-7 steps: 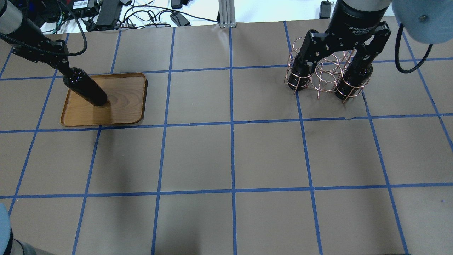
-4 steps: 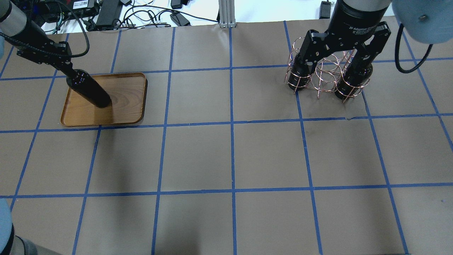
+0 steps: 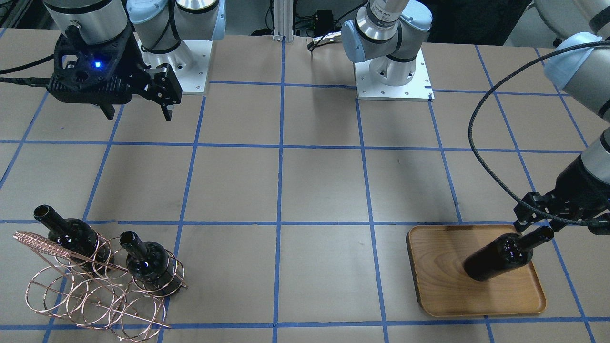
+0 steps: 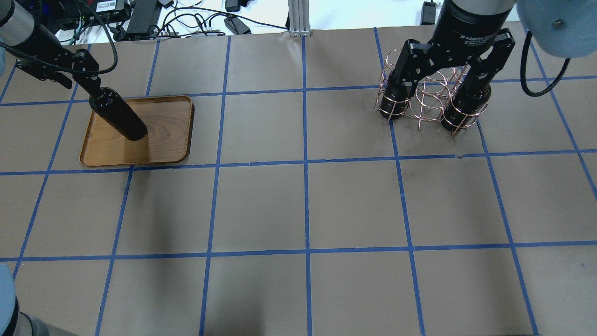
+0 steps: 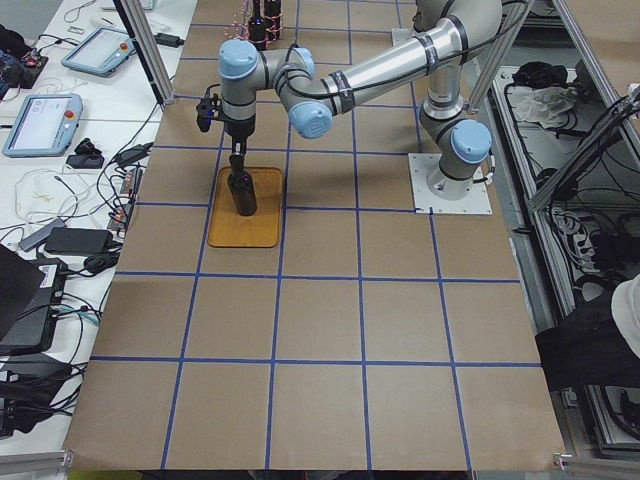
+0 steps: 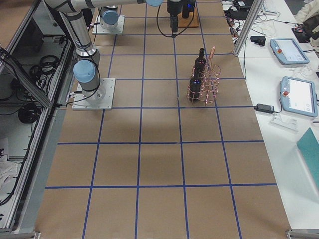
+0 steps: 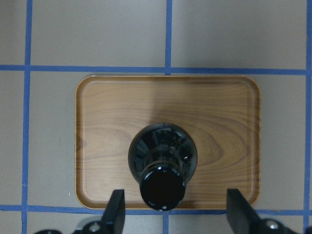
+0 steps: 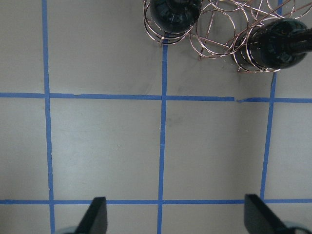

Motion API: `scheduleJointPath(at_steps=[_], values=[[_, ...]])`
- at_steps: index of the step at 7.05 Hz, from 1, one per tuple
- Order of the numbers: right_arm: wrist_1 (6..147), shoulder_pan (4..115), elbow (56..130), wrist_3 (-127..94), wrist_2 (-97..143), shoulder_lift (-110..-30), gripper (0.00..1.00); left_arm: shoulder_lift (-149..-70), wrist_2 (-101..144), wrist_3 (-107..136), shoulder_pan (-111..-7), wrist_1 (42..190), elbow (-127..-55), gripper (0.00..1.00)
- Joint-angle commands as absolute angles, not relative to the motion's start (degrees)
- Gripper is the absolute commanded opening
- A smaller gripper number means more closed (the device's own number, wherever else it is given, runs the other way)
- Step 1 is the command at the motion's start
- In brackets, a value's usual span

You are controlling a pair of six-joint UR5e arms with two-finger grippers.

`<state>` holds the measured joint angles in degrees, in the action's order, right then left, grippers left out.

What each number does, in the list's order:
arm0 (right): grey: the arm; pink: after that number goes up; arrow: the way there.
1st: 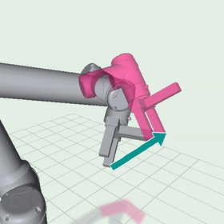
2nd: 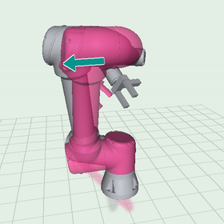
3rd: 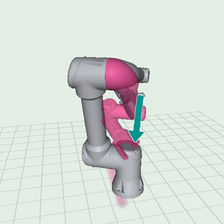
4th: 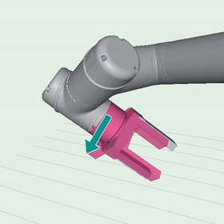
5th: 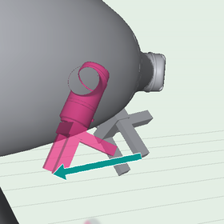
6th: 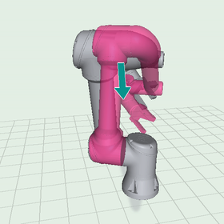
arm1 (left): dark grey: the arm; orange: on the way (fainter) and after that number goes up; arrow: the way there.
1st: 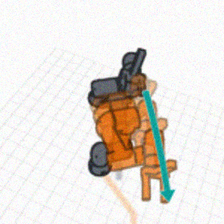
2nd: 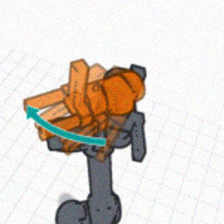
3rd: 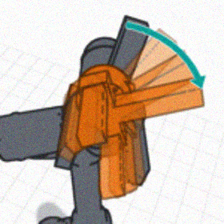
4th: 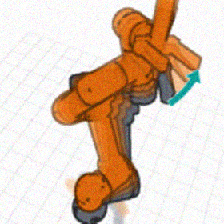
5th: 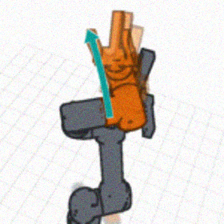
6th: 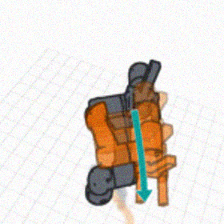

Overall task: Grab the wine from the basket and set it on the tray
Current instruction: 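Open the left gripper and lift it off the bottle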

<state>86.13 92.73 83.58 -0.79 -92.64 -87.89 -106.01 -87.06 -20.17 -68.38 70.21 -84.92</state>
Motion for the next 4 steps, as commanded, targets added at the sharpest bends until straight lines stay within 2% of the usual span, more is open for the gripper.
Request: scheduleJointPath(at_steps=[1,4], values=[[86.13,92.72,83.58,-0.79,-92.64,-87.89,1.00,-100.49,-87.89,-18.56,-72.75,77.03,-83.25,1.00],[86.13,92.72,83.58,-0.88,-92.64,-87.89,1.00,-90.90,-87.71,-8.22,-81.44,87.27,-81.03,1.00]])
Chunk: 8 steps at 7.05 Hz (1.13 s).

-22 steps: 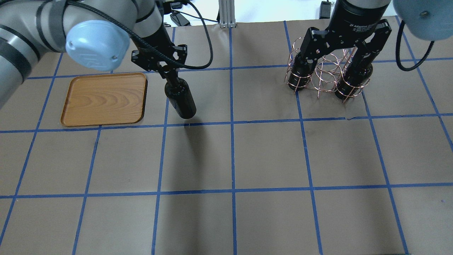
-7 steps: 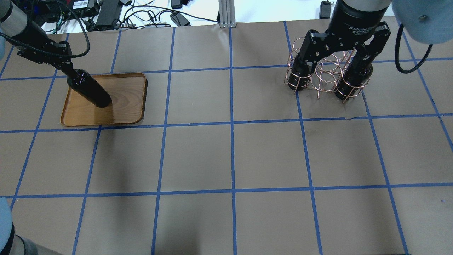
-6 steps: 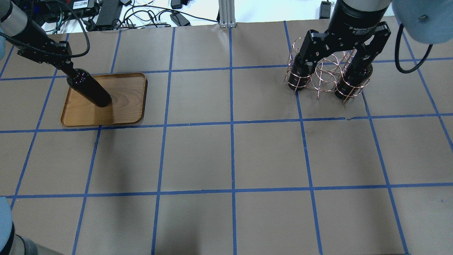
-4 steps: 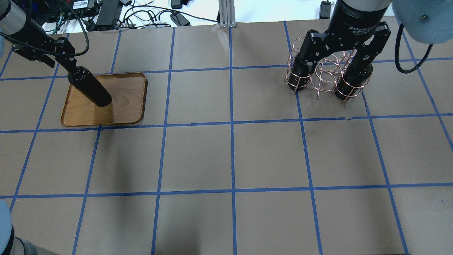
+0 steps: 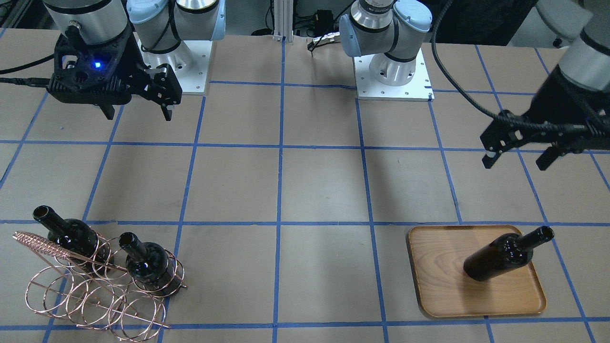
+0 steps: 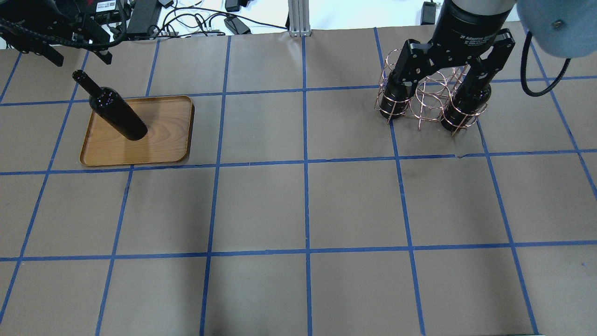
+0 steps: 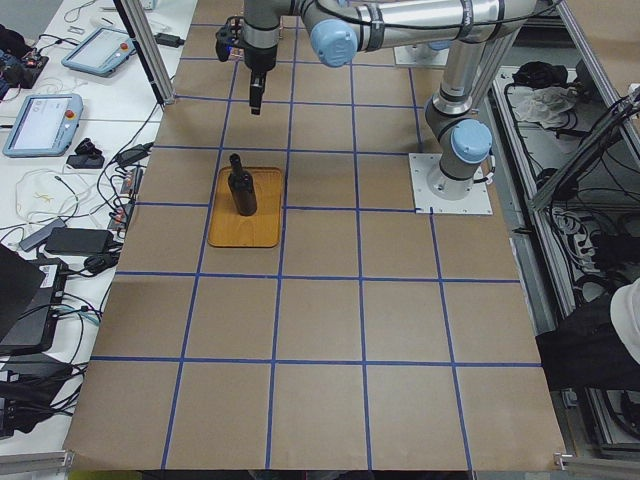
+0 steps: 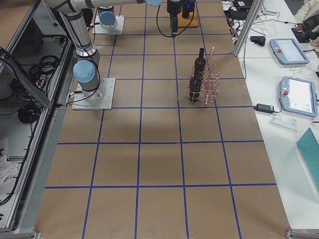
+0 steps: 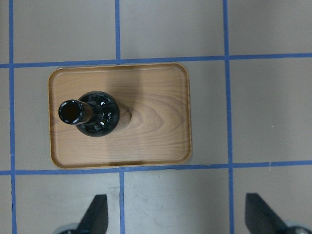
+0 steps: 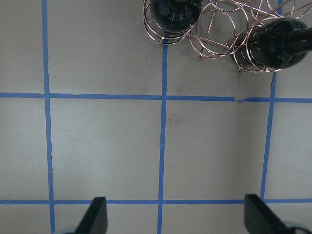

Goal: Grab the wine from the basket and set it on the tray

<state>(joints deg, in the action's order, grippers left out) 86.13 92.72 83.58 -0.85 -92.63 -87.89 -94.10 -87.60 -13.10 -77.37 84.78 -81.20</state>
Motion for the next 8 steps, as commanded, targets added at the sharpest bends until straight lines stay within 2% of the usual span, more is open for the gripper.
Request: scheduleJointPath(at_steps=[1,8], values=[[86.13,92.72,83.58,-0.79,-92.64,-87.89,1.00,-90.44,-88.76,-3.39,-84.95,87.19,-80.77,1.00],[86.13,92.72,83.58,-0.88,-92.64,-87.89,1.00,-88.25,-90.88,-3.60,-86.75,87.89,-82.26,1.00]])
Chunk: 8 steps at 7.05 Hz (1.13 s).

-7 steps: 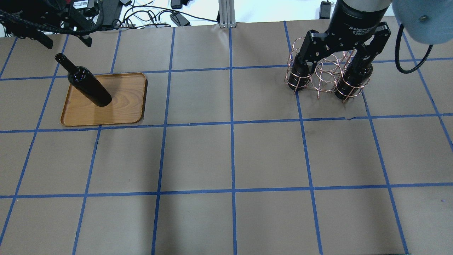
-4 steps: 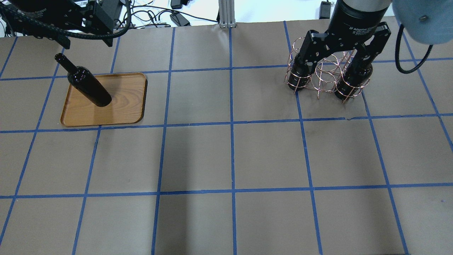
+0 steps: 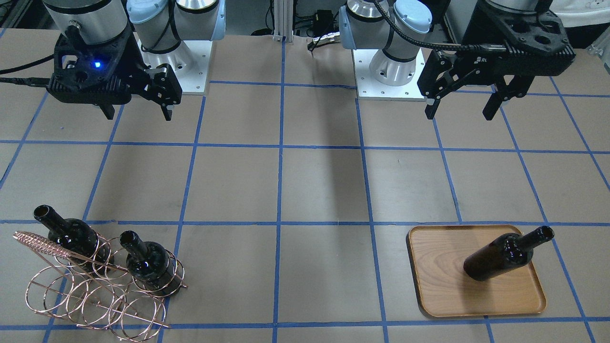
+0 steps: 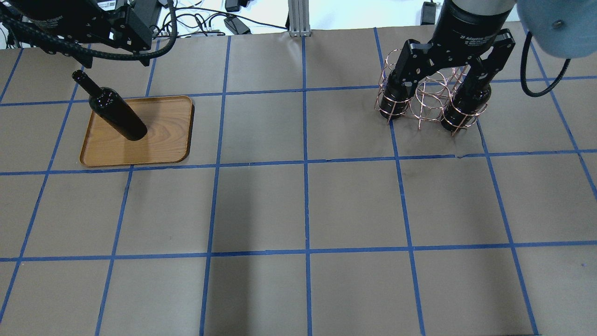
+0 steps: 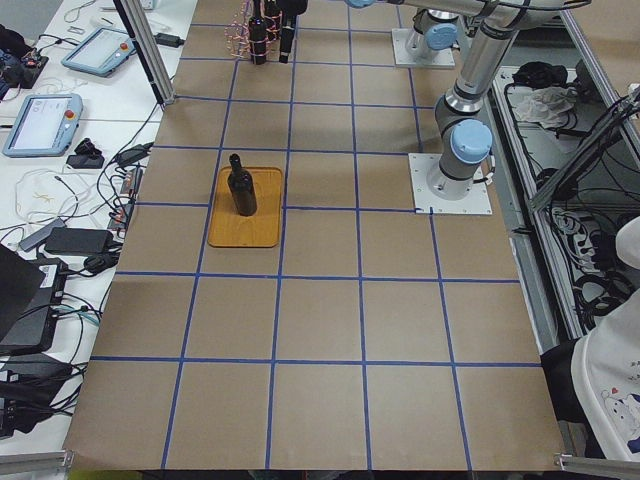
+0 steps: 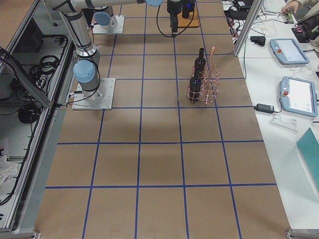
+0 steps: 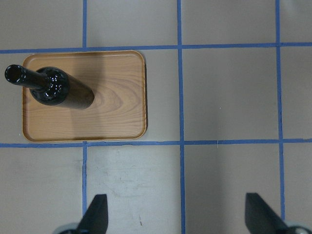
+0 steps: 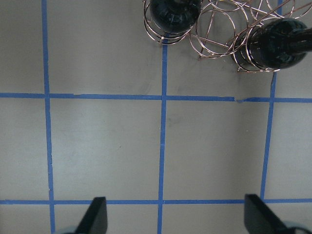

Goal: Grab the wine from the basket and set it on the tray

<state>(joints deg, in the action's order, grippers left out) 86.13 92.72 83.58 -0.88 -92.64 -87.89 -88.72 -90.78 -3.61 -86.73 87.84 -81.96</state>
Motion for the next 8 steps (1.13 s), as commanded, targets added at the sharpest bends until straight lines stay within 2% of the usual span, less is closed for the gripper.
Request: scheduleJointPath(at_steps=[1,8], values=[[86.13,92.72,83.58,-0.88,-92.64,-87.89,1.00,-88.16,-90.88,-3.60,-86.75,87.89,-82.27,1.00],[86.13,92.72,83.58,-0.88,-92.64,-87.89,1.00,-87.45,-90.97,-3.52,-86.75,90.26,-82.18,1.00]])
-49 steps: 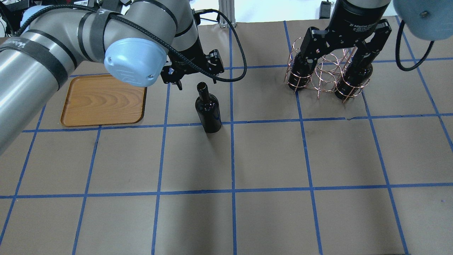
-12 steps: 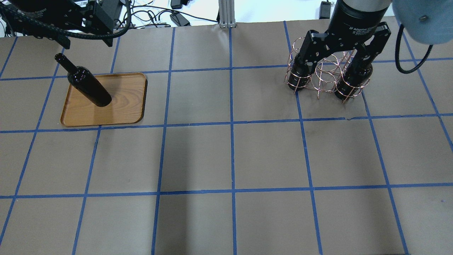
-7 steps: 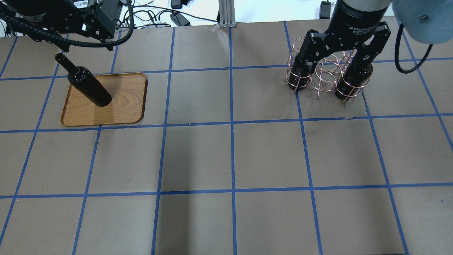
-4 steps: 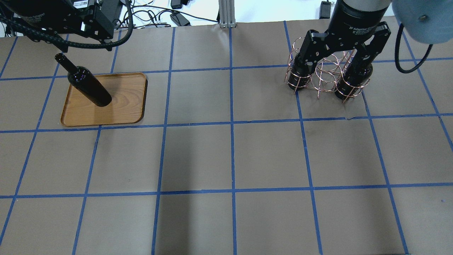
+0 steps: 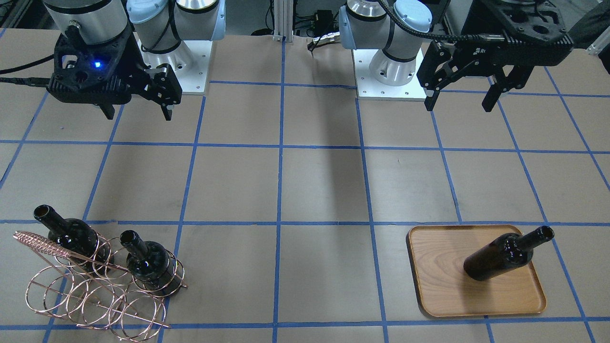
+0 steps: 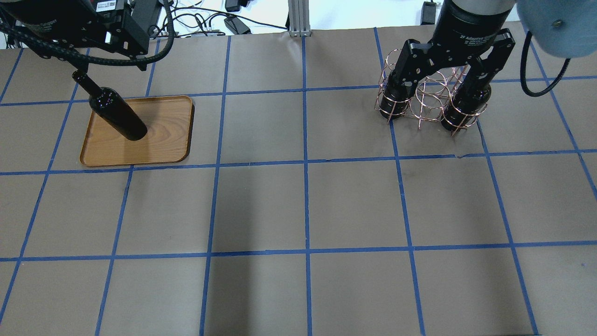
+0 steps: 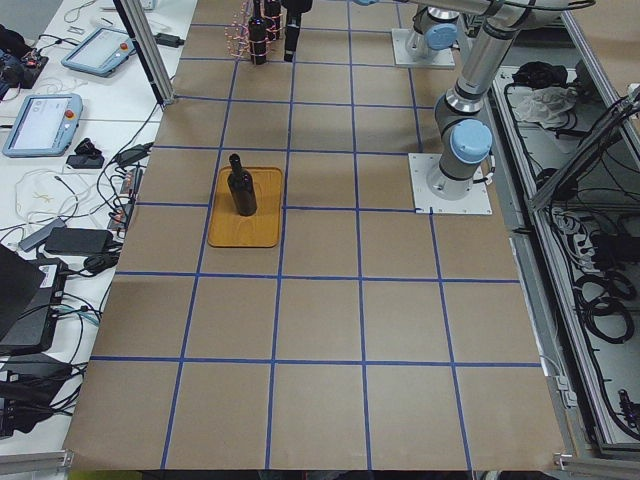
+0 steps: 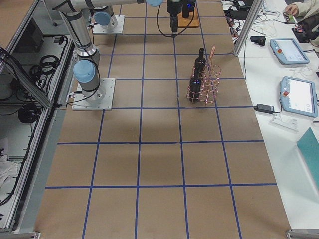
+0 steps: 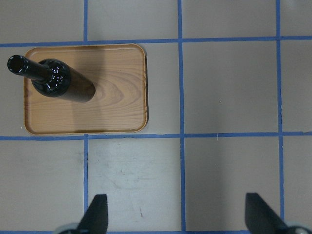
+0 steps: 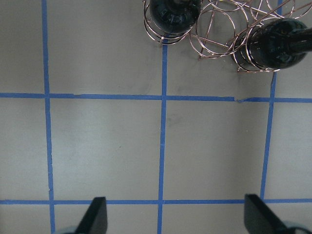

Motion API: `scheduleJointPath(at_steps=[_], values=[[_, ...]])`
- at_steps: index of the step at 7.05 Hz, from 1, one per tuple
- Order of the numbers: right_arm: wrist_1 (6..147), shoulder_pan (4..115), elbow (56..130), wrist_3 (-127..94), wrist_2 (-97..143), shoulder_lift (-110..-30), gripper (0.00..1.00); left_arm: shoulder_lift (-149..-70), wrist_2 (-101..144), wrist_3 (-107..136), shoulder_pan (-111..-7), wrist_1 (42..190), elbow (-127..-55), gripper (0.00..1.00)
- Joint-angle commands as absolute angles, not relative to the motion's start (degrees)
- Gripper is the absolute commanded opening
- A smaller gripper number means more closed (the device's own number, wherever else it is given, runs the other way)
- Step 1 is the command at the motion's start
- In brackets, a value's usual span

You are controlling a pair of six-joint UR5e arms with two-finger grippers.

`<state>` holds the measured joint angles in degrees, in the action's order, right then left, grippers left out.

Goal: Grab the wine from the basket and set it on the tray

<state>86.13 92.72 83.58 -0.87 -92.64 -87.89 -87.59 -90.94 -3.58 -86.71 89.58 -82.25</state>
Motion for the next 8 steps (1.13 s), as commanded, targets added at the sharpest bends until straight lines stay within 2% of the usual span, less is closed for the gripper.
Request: scheduleJointPath(at_steps=[1,8], values=[[86.13,92.72,83.58,-0.88,-92.64,-87.89,1.00,-87.63,-90.97,-3.17,-86.75,92.79,-81.66,1.00],[87.10,92.90,83.40,0.00,-93.95,-88.86,1.00,-90.00,-90.61,-2.72,-86.13,95.80,-79.01,1.00]])
